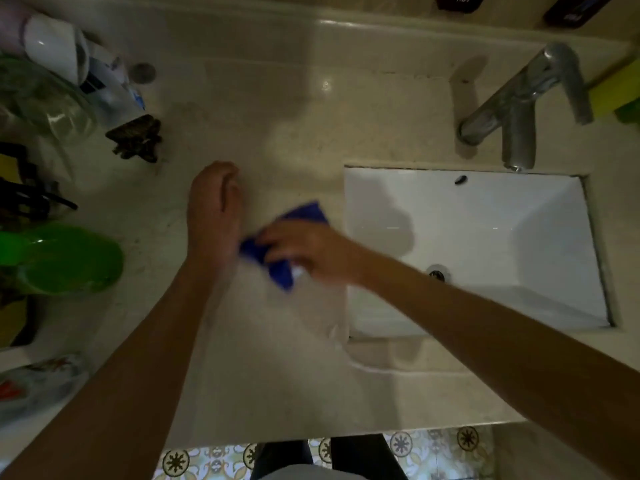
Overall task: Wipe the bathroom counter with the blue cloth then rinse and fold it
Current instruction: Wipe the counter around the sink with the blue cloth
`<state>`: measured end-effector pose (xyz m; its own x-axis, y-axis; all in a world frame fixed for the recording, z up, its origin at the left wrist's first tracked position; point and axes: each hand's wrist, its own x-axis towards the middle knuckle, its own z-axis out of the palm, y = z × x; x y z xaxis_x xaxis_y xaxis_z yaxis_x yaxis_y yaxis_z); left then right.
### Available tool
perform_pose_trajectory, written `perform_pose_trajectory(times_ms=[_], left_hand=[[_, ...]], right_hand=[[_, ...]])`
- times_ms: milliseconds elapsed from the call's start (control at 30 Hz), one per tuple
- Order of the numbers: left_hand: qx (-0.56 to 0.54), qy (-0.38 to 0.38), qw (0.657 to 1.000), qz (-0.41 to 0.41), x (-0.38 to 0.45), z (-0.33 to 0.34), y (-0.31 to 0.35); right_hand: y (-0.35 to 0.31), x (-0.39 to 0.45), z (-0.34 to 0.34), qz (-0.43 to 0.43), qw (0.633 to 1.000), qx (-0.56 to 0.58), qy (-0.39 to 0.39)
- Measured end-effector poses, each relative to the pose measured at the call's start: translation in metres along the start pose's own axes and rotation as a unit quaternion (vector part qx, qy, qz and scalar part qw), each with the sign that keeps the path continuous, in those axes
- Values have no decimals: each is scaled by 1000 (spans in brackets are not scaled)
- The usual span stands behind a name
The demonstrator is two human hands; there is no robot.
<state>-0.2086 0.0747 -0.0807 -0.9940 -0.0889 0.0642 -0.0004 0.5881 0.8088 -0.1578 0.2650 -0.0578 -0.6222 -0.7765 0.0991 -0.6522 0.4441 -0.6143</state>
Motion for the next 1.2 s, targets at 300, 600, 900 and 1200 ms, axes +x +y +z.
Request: perform_pose_trajectory(times_ms=[300, 600, 900, 1200], left_hand=[[183, -129, 971, 80, -82, -57, -18], [301, -129, 939, 107, -122, -58, -21], [320, -142, 930, 115, -119, -62, -22], [321, -111, 931, 130, -123, -61, -16]], right_hand=[[-49, -56, -57, 165, 962, -36, -217], [-153, -63, 50, 247, 969, -20, -18], [-171, -8, 139, 490, 850, -163, 104], [-136, -129, 93, 612, 740, -244, 133]])
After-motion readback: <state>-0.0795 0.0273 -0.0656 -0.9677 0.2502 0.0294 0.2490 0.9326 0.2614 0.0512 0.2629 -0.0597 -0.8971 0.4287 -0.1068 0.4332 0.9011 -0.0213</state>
